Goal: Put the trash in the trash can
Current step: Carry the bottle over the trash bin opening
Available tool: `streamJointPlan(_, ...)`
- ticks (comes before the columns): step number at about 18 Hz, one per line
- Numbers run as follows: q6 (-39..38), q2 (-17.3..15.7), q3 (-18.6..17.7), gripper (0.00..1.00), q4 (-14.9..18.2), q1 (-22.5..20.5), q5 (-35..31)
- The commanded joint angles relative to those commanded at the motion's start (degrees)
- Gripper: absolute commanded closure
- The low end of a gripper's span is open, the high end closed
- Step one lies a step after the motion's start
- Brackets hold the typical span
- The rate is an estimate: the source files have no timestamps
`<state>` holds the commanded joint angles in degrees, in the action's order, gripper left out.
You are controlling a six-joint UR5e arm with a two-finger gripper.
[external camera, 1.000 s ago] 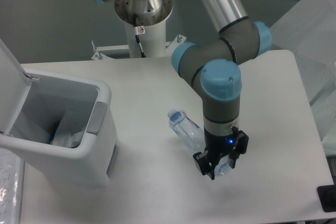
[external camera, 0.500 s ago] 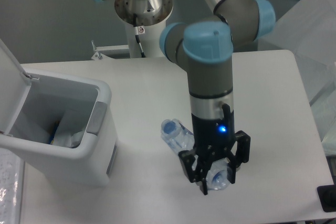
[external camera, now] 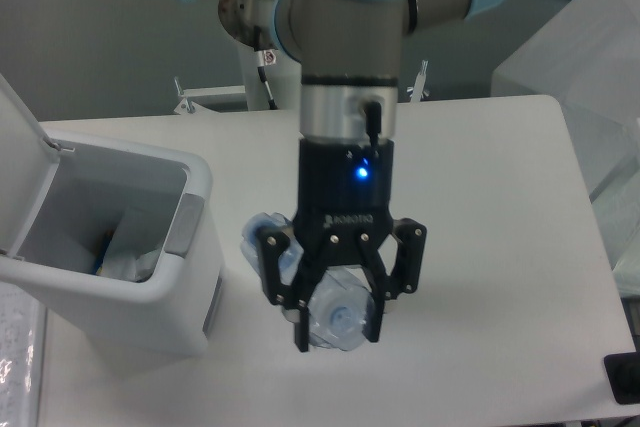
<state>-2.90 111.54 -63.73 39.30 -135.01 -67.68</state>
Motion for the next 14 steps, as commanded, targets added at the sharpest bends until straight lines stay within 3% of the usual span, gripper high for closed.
streamJointPlan(5, -0.35, -2.11, -0.61, 0.41, -0.1, 2.98, 0.01)
streamJointPlan(14, 0.09, -3.87, -8.34, 0.41, -0.1, 12.22, -0.52)
